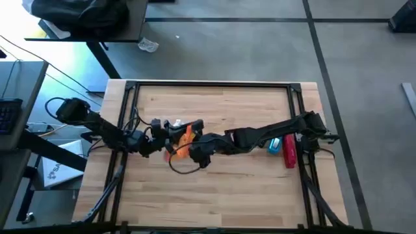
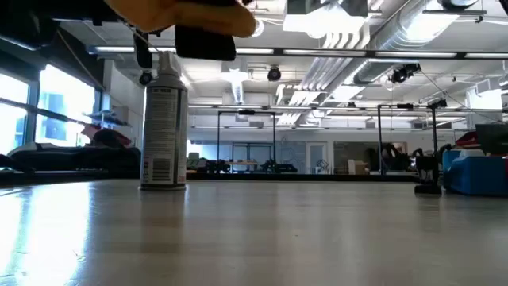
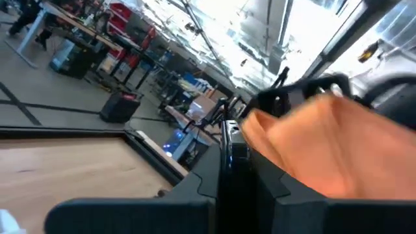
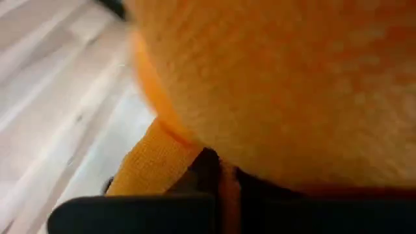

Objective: Apply microfiber cloth
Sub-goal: Wipe the black cellphone with a microfiber cloth

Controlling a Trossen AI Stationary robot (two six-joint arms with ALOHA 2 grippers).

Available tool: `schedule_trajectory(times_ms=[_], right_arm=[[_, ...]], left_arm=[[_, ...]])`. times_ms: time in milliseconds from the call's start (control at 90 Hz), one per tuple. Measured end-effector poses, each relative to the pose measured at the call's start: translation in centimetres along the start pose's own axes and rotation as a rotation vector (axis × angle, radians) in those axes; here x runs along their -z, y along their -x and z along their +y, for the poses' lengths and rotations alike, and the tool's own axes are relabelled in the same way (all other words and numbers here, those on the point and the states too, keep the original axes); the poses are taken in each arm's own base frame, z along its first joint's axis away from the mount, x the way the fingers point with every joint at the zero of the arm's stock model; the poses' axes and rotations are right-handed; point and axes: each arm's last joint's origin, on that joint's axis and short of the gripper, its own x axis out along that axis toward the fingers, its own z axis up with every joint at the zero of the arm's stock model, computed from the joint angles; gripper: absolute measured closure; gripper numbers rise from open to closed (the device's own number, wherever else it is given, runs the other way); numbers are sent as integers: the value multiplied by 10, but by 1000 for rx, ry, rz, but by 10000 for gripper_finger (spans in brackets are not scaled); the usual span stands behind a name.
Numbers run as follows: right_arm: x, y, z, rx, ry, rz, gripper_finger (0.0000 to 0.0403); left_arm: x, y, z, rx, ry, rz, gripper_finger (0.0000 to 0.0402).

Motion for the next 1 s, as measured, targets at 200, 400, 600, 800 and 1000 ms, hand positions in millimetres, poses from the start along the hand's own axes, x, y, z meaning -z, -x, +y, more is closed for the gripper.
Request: schedule_trajectory(times_ms=[200, 400, 600, 800, 1000], right_arm=[[-7, 4, 1, 209, 40, 91, 403], [-7, 9, -6, 374, -24, 180, 403], [-8, 9, -6, 329, -96, 128, 403], [-8, 8, -5, 264, -93, 82, 403], [-8, 19, -12, 413, -94, 193, 403]], left_arm=[[-2, 0, 0, -3, 16, -19, 387], [-2, 0, 0, -20, 20, -27, 387], [-2, 0, 0, -23, 11, -24, 387], [-1, 0, -1, -8, 8, -12, 387], [-3, 0, 0, -27, 5, -30, 387]])
